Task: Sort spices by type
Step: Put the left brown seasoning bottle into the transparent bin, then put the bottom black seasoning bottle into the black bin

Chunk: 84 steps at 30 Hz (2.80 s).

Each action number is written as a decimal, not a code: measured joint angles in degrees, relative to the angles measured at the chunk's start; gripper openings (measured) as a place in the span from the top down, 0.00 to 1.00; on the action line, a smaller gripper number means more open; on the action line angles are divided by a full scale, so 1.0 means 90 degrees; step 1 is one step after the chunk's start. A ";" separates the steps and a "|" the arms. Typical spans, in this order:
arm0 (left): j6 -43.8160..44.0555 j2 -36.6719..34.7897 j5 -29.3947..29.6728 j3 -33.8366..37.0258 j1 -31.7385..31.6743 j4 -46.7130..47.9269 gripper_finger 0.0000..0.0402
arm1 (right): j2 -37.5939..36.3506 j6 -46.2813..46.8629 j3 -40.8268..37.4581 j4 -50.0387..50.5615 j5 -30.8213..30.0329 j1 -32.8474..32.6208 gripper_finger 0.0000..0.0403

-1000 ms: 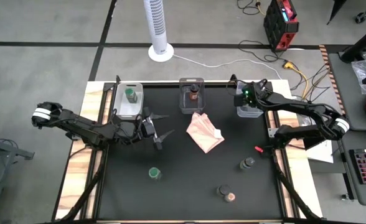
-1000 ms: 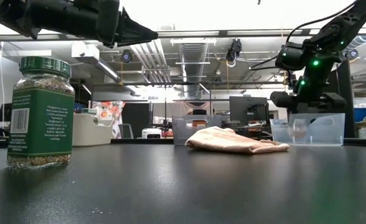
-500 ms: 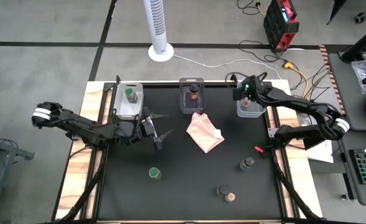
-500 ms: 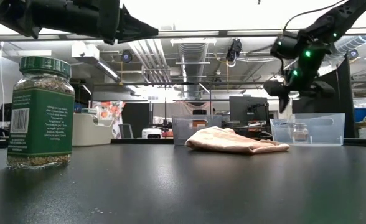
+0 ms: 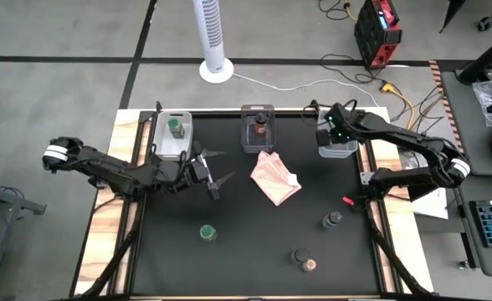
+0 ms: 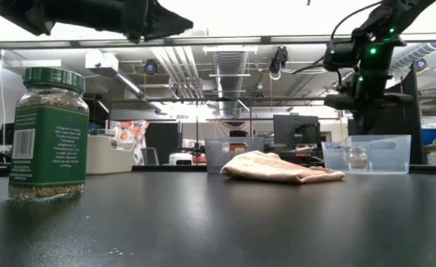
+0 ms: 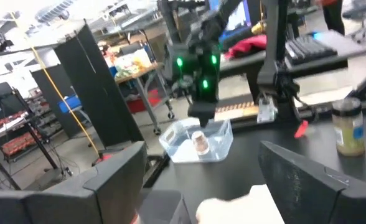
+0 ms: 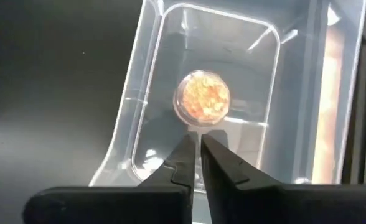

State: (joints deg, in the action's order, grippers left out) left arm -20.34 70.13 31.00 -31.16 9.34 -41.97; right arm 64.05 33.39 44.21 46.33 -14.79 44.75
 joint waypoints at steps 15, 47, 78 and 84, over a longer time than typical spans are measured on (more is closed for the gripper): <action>0.0021 -0.0085 -0.0019 -0.1156 0.0005 0.1963 0.27 | 0.0846 -0.0190 -0.0358 -0.0982 -0.0321 0.0002 0.98; 0.0626 -0.0095 0.0011 -0.1163 0.0005 0.3073 0.27 | 0.0204 -0.0291 -0.0363 -0.1842 -0.0680 -0.0612 0.98; 0.2489 0.0158 -0.0337 -0.2436 0.1467 0.7262 0.27 | 0.0302 0.0555 -0.0365 -0.3697 -0.2617 -0.6749 0.98; 0.2489 0.0243 -0.0333 -0.2430 0.1632 0.7219 0.27 | 0.0452 0.0150 0.0248 -0.3704 -0.1514 -0.7468 0.98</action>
State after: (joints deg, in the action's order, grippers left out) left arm 2.07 72.31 27.99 -53.03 24.03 23.00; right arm 68.11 34.73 46.44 12.99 -28.41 -22.46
